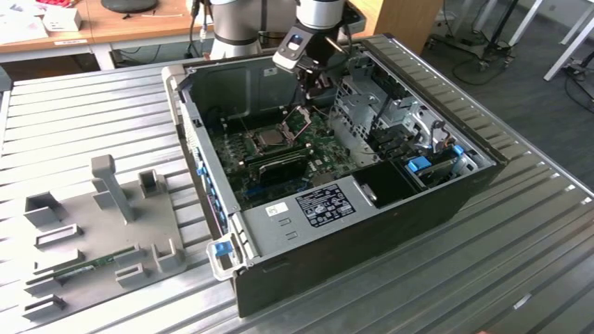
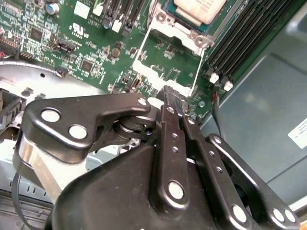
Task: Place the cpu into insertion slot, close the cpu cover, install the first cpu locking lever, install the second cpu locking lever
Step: 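Close the cpu cover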
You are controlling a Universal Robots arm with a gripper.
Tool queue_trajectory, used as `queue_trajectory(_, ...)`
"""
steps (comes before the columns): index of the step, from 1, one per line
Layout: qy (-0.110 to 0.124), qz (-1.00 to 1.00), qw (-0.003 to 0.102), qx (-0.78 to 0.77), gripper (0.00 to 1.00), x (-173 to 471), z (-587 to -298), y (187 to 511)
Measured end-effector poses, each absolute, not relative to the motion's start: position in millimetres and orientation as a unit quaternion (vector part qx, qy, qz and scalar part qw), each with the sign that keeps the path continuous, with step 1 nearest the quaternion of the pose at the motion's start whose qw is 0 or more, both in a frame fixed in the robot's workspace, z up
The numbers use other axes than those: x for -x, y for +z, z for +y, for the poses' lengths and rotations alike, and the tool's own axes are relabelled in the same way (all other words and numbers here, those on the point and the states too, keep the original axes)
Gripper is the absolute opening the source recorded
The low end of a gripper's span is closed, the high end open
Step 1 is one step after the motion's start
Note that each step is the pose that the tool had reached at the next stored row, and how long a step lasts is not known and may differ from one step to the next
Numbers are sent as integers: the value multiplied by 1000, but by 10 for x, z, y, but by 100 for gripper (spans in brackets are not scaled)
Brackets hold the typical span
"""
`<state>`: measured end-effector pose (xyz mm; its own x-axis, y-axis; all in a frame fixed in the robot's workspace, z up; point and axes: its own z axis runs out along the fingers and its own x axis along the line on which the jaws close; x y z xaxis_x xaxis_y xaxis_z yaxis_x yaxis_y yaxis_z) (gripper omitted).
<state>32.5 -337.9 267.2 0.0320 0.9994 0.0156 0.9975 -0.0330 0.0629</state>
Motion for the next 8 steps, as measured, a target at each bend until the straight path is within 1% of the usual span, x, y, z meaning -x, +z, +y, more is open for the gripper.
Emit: queue_trajectory(8,27,695,17,-718,10,-480,-3379,2672)
